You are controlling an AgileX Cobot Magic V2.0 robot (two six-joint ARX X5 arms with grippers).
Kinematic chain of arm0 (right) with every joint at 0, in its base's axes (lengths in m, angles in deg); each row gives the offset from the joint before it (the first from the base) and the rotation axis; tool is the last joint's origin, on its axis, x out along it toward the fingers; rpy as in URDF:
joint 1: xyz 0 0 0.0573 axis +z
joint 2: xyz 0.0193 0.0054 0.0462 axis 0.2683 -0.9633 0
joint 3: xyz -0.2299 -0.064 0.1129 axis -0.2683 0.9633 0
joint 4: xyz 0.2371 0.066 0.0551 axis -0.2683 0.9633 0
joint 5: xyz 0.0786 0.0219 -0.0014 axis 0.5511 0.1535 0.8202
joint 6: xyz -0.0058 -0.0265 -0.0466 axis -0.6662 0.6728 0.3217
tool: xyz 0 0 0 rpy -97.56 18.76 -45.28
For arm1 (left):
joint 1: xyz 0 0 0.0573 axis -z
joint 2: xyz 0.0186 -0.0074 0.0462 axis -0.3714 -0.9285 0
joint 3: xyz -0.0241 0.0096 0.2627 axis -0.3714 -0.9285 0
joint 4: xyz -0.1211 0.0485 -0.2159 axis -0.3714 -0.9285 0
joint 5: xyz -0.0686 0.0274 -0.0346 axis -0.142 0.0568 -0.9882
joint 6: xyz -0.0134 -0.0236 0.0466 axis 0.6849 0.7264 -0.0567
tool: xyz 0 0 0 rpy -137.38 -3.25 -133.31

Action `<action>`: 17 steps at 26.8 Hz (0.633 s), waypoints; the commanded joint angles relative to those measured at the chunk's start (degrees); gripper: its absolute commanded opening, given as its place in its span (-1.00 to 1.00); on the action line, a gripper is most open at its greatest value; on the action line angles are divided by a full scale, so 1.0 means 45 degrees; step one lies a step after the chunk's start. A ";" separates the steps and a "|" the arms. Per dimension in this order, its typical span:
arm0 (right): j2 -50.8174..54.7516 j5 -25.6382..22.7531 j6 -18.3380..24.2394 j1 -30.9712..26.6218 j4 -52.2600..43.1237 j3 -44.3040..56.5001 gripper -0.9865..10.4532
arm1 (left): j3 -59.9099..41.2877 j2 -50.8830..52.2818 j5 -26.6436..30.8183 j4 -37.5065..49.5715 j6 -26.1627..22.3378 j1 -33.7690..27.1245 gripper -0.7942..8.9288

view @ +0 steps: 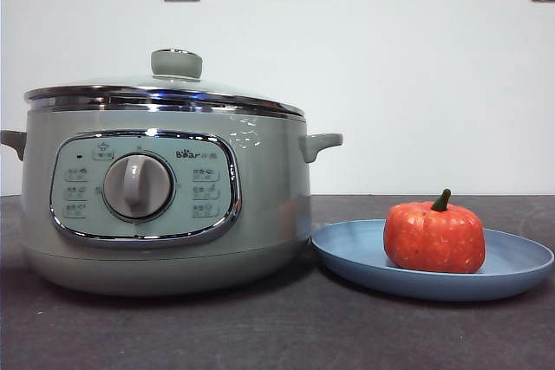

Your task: Take the pumpkin out from the steamer,put the pumpkin in the blue plate,close the lid

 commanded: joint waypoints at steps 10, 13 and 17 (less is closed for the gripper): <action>-0.0073 0.0015 -0.0243 0.0010 0.0282 0.0199 -0.83 | -0.0933 0.1035 0.0039 -0.1724 -0.0219 0.0049 -0.84; -0.0063 0.0000 -0.0243 0.0000 0.0369 0.0199 -0.83 | -0.0933 0.0957 0.0063 -0.1763 -0.0219 0.0049 -0.84; -0.0063 0.0015 -0.0238 0.0000 0.0369 0.0199 -0.82 | -0.0933 0.0947 0.0073 -0.1768 -0.0219 0.0049 -0.84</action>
